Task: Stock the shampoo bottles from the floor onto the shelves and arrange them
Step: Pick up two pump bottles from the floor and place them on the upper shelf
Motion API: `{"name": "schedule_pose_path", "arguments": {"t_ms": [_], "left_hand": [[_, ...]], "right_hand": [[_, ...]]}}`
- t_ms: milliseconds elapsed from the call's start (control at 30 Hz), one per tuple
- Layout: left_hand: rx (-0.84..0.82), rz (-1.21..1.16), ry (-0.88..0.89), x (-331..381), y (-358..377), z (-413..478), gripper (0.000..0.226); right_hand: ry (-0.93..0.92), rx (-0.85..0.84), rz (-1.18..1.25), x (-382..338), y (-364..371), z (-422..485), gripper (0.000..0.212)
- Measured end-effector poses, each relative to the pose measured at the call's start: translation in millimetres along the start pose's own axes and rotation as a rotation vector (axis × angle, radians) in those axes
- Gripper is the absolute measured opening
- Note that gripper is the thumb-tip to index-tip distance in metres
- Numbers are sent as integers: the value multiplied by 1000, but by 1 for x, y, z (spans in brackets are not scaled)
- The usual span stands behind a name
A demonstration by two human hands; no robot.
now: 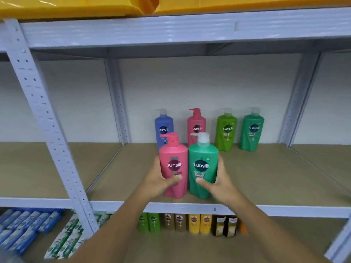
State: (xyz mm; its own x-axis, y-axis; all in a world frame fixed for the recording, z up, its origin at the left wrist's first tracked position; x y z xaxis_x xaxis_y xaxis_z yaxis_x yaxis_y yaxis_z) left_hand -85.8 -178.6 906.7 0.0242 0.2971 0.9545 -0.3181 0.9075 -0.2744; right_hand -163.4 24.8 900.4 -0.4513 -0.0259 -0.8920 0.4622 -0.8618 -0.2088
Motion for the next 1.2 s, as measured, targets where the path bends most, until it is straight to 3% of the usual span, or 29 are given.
{"name": "schedule_pose_path", "arguments": {"t_ms": [167,433,600,867,1200], "left_hand": [[15,-10,-29,-24,5,10,66],[77,-13,-46,-48,-9,62,55],[137,8,-58,-65,-16,94,43],[206,55,-87,-89,-29,130,46],[316,304,-93,-102,-33,146,46]], "right_hand": [[150,-66,-135,42,0,-4,81],[189,49,-217,73,-8,42,62],[206,102,-238,87,-11,68,60],[203,167,-354,103,-16,97,57],[217,218,-453,123,-19,118,59]]}}
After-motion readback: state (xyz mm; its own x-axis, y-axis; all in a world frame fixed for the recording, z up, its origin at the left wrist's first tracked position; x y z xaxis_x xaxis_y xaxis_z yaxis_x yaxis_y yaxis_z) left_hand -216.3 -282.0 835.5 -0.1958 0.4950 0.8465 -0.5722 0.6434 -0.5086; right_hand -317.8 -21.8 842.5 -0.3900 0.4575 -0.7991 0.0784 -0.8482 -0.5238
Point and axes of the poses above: each hand's wrist, its own z-axis towards the middle knuckle, its own y-axis out of the palm, x = y × z, the point moved 6 cm from there along z, towards the middle knuckle, and after that the axes turned 6 degrees about -y, right-handed, at the moved point
